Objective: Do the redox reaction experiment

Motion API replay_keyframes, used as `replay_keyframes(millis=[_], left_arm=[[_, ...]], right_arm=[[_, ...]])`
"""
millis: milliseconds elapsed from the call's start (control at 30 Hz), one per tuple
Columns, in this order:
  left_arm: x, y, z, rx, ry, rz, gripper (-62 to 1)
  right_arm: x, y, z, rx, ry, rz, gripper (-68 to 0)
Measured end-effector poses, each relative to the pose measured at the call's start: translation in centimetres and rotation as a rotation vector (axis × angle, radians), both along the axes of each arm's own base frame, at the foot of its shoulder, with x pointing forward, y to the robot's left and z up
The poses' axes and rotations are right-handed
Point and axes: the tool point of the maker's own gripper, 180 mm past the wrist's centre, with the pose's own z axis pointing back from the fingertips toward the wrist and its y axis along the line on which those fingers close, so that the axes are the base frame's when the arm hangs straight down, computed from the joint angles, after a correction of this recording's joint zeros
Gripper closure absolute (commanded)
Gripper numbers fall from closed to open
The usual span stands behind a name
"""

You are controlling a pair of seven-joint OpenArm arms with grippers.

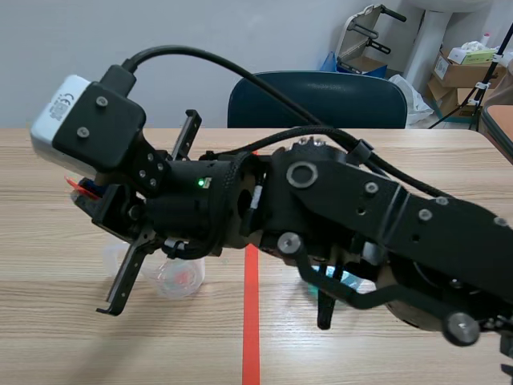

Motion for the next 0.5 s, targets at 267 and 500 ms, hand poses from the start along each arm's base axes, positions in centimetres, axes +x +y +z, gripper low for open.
replay_keyframes(millis=[267,500], left_arm=[[0.0,0.0,0.0,0.000,0.000,0.000,-62.3],[0.0,0.0,0.0,0.000,0.000,0.000,-62.3]], right_arm=[[0.1,-1.0,2.8,-0.005,0.043,0.027,-0.6],[0.7,-1.6,6.0,0.053,0.051,0.020,-0.6]])
